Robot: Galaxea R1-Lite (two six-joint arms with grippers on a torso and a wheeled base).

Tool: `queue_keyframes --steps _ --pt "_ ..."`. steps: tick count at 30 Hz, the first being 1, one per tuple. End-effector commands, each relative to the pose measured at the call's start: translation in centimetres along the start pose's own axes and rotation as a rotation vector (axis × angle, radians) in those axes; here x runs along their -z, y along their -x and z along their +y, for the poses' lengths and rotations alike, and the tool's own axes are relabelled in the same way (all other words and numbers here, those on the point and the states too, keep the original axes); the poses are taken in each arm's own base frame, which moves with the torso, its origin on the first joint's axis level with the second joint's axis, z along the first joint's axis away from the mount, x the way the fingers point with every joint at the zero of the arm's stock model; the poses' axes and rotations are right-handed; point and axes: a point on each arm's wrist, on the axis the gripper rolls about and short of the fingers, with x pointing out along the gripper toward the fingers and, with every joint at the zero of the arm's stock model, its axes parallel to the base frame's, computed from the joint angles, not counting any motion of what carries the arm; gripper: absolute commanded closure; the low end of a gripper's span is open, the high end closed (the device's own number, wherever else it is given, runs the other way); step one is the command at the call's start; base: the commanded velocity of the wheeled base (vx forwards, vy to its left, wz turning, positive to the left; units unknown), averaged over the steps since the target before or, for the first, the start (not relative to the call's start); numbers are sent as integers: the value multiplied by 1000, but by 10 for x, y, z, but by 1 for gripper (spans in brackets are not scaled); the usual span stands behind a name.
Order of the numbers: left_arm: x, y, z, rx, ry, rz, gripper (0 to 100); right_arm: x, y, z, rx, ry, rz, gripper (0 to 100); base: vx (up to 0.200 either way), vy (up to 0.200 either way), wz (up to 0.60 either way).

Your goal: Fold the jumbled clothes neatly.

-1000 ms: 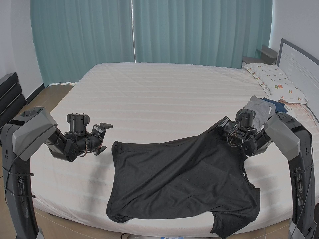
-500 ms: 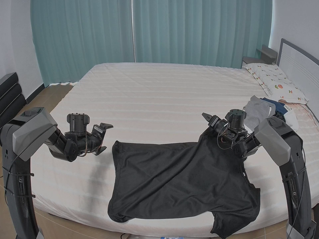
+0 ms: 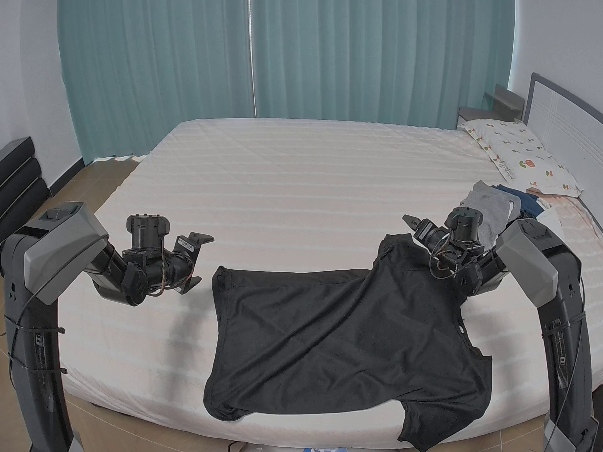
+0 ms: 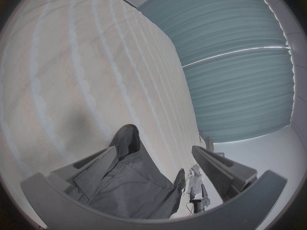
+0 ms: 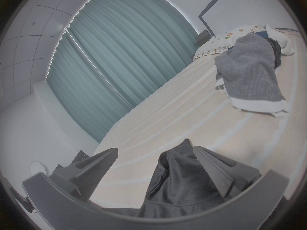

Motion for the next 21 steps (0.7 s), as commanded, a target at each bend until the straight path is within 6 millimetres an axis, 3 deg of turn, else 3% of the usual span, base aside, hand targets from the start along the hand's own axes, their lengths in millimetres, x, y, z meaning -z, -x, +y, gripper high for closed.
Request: queue_keyframes --steps 1,17,21 --pt "0 0 0 -1 0 0 0 12 -2 -9 21 -2 25 0 0 0 0" --pt "0 -9 2 3 -62 -5 0 -9 11 -49 149 -25 51 0 0 0 0" --pt "14 -21 2 -10 -125 -8 0 -7 17 -54 172 -20 68 0 0 0 0"
